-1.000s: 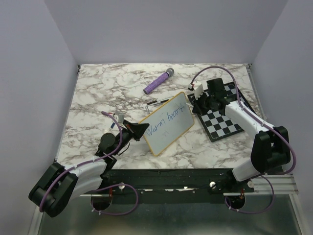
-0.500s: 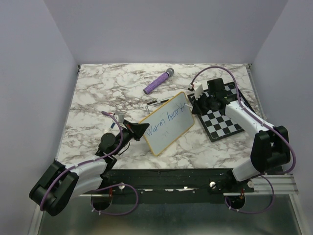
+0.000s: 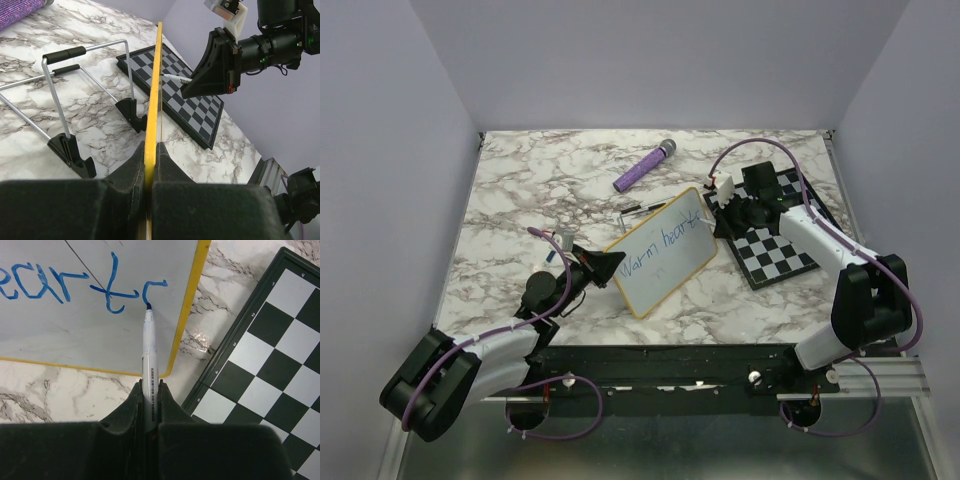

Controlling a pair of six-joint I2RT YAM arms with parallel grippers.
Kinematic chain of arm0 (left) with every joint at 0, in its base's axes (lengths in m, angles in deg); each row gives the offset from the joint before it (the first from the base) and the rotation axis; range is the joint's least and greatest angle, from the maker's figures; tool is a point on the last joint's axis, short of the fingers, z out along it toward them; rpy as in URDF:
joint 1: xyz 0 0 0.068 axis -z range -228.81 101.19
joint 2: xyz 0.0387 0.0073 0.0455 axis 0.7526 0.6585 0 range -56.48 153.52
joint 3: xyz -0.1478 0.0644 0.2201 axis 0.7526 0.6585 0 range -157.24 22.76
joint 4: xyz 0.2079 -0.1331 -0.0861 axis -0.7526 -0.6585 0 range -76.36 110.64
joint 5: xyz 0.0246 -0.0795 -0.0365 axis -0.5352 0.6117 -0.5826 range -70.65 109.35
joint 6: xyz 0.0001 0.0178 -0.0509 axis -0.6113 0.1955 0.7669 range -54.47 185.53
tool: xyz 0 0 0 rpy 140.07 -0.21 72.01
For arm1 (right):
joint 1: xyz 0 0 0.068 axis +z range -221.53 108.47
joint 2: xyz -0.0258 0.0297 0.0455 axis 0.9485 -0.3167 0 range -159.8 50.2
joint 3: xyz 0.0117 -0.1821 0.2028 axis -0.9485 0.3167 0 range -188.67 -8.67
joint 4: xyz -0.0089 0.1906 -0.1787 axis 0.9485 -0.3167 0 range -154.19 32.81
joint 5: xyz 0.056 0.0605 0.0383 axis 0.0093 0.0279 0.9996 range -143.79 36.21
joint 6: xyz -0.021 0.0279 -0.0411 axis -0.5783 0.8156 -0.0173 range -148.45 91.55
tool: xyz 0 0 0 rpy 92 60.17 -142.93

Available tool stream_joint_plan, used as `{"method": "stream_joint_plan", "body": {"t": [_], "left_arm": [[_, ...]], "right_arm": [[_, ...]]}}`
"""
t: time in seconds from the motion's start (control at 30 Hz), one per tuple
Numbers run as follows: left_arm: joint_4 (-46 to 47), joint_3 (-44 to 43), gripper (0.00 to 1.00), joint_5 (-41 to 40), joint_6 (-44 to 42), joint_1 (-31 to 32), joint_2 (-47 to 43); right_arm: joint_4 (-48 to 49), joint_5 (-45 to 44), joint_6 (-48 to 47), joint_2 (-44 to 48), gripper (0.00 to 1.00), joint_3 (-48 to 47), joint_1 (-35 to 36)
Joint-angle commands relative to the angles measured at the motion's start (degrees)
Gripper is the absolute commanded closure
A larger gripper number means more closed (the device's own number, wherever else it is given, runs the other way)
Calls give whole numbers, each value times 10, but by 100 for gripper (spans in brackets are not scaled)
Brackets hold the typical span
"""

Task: Write a sentence on the whiteboard

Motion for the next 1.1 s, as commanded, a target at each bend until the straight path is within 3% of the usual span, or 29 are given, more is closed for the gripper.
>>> {"method": "stream_joint_plan", "body": {"t": [0.0, 0.83, 1.07], "left_arm": [[-17, 7, 100, 24, -22, 3, -7], [-9, 2, 100, 28, -21, 3, 6], [-5, 6, 100, 26, -25, 3, 7]], "right_arm": [[-5, -40, 10, -11, 99, -17, -6], [-53, 44, -18, -28, 99, -30, -8], [-50, 84, -17, 31, 100, -26, -7]]}}
